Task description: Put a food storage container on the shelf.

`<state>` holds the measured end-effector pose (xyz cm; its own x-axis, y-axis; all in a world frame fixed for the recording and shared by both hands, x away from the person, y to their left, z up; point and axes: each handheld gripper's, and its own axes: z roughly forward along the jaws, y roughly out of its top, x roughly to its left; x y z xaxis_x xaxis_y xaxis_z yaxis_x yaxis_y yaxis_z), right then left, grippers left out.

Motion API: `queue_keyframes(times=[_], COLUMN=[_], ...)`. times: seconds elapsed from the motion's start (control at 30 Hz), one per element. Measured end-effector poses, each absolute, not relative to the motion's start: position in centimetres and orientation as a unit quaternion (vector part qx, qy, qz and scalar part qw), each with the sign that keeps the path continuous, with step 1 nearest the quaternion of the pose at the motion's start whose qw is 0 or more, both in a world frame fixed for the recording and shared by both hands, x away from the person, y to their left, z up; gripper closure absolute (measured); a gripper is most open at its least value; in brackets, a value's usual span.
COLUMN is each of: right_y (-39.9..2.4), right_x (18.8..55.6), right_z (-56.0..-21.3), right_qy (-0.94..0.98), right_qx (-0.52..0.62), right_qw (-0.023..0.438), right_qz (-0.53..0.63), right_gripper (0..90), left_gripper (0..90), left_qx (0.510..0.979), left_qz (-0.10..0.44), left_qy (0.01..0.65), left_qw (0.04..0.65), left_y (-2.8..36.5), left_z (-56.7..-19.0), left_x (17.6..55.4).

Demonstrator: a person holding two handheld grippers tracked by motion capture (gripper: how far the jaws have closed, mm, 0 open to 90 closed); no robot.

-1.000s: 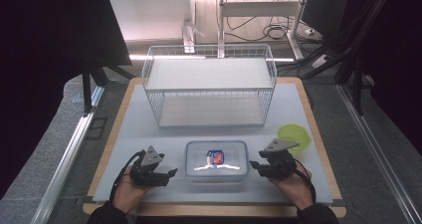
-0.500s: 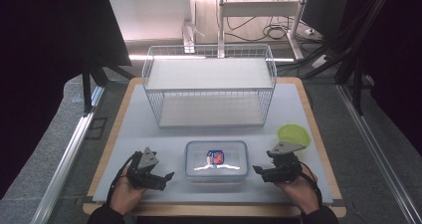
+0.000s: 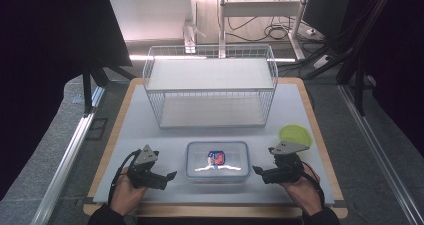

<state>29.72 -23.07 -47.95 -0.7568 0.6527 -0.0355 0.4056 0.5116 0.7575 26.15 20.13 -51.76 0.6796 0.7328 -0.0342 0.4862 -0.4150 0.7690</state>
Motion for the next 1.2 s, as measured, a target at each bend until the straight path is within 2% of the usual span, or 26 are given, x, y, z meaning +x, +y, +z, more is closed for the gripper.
queue_keyframes(times=[0.13, 0.3, 0.43, 0.63, 0.8, 0.87, 0.9, 0.93, 0.97, 1.07, 1.2], right_y=[-23.1, -22.6, -22.0, -20.7, -19.8, -19.6, -19.4, -19.4, -19.2, -19.0, -18.8], right_x=[29.7, 30.1, 30.1, 30.3, 31.1, 31.5, 32.0, 32.0, 32.5, 32.8, 33.1], right_z=[-47.5, -47.3, -47.2, -47.1, -47.7, -48.1, -48.5, -48.5, -48.8, -49.0, -49.5], right_qy=[0.850, 0.847, 0.847, 0.859, 0.863, 0.862, 0.857, 0.857, 0.853, 0.849, 0.838], right_qx=[0.308, 0.318, 0.323, 0.319, 0.329, 0.332, 0.343, 0.343, 0.349, 0.356, 0.369], right_qw=[0.162, 0.120, 0.116, 0.083, 0.046, 0.031, 0.002, 0.002, -0.023, -0.039, -0.073], right_qz=[0.396, 0.409, 0.406, 0.391, 0.382, 0.381, 0.384, 0.384, 0.389, 0.390, 0.395], right_gripper=[10.4, 4.2, 3.5, 3.5, 4.0, 4.2, 4.8, 4.8, 5.4, 5.6, 8.0], left_gripper=[2.6, 2.9, 3.0, 2.5, 1.0, 1.2, 0.6, 0.6, 0.0, 0.0, 0.0], left_qx=[0.827, 0.833, 0.840, 0.837, 0.841, 0.837, 0.835, 0.833, 0.830, 0.820, 0.821], left_qz=[0.138, 0.112, 0.095, 0.054, 0.030, 0.012, 0.004, -0.006, -0.027, -0.057, -0.061], left_qy=[0.355, 0.341, 0.333, 0.330, 0.333, 0.335, 0.337, 0.336, 0.338, 0.338, 0.340], left_qw=[0.414, 0.420, 0.417, 0.433, 0.426, 0.432, 0.435, 0.439, 0.443, 0.458, 0.455], left_y=[19.7, 19.0, 18.1, 16.8, 15.7, 15.5, 15.4, 15.4, 15.3, 15.3, 15.2], left_z=[-51.0, -50.2, -49.8, -49.6, -50.2, -50.5, -50.6, -50.8, -51.2, -51.9, -51.9], left_x=[26.1, 26.6, 27.4, 28.9, 30.0, 30.3, 30.5, 30.7, 30.9, 31.1, 30.9])
